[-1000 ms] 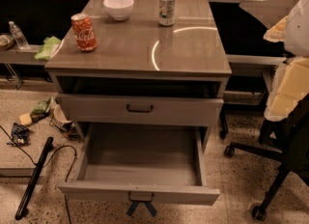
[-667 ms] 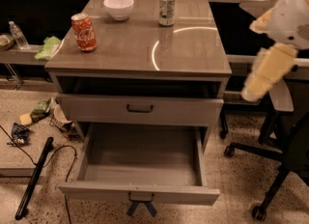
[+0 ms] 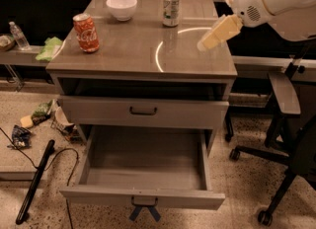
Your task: Place 7up can into middle drawer
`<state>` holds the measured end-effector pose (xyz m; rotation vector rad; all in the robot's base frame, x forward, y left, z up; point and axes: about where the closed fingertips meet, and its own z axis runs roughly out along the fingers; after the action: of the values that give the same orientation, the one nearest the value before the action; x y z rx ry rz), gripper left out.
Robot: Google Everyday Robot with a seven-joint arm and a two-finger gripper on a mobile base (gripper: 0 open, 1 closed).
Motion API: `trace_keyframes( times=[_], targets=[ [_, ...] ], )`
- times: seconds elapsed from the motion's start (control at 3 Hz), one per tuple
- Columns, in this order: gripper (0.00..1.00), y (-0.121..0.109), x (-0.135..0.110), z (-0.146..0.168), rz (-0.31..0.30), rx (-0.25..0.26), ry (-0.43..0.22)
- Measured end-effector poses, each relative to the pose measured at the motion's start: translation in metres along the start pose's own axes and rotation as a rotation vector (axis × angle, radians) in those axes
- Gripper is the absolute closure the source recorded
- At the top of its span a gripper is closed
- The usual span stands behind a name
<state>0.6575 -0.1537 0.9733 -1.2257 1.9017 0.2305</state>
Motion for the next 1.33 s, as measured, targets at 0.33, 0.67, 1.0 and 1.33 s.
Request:
trace_keyframes(
  times=[0.33,0.67,1.0,1.33],
  targets=[
    [0.00,-0.047,-0.009,0.073,0.038,0.097,-0.057],
    [0.00,-0.047,-0.009,0.078,0.047,0.102,-0.059],
    [0.00,-0.075,-0.012,0.109,0.151,0.136,-0.084],
    [0.00,-0.120,-0.016,0.161,0.315,0.196,-0.137]
  ],
)
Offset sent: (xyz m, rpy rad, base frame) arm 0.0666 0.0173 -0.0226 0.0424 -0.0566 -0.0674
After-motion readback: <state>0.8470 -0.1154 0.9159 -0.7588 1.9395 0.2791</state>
